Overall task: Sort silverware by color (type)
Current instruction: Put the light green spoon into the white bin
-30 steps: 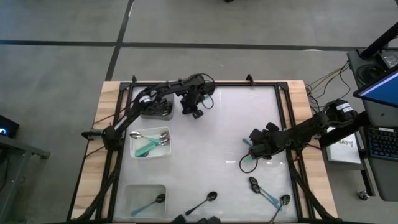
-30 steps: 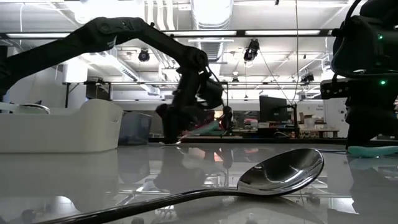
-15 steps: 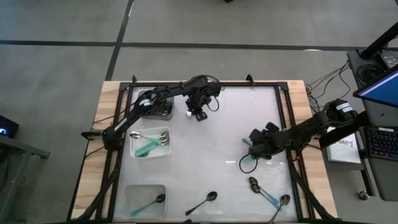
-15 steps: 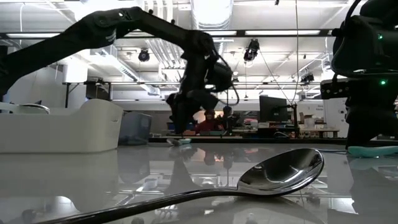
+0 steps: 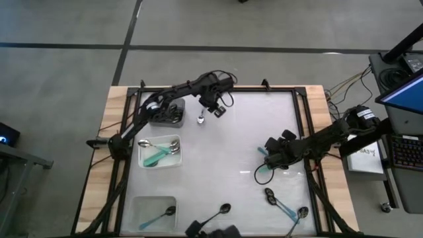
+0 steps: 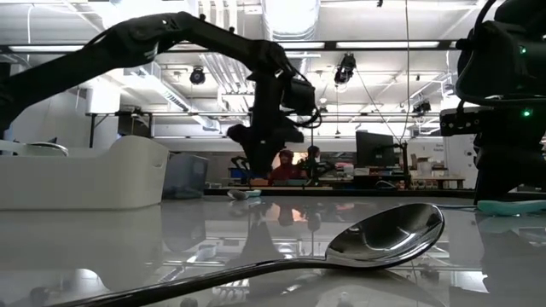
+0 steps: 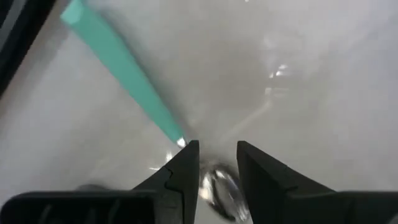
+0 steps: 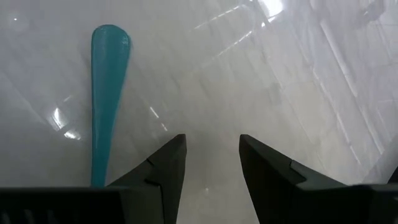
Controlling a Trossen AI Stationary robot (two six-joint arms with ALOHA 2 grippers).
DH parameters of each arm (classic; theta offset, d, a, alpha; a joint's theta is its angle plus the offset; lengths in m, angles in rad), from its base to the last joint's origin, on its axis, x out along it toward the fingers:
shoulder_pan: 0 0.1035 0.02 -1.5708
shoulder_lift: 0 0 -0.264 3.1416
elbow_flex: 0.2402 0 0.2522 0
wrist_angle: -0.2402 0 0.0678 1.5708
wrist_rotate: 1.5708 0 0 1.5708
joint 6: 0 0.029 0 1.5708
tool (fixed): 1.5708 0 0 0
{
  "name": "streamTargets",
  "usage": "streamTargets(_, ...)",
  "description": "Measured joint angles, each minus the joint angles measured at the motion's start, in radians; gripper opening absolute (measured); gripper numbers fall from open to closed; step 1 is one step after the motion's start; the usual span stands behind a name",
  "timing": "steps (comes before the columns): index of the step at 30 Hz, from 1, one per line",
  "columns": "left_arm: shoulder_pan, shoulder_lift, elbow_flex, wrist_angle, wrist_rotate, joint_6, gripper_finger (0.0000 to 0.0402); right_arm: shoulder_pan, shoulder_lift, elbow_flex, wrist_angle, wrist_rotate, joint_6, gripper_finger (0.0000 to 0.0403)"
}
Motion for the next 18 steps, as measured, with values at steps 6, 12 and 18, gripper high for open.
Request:
streamTargets(6,0.054,0.024,0.000,0.004,-0.002,-0.080,0.0091,0.000,0.000,0.000,0.000,0.001,0.002,0.0146)
streamTargets(12,0.069,0.066,-0.003,0.000,0.004,-0.064,0.0091,0.000,0.000,0.000,-0.001,0.002,0.000,0.0146)
streamTargets(18,0.091,0.064,-0.015,-0.034,0.040,-0.058,0.0091,0.000,0.000,0.000,-0.002,0.004,-0.008,0.0146)
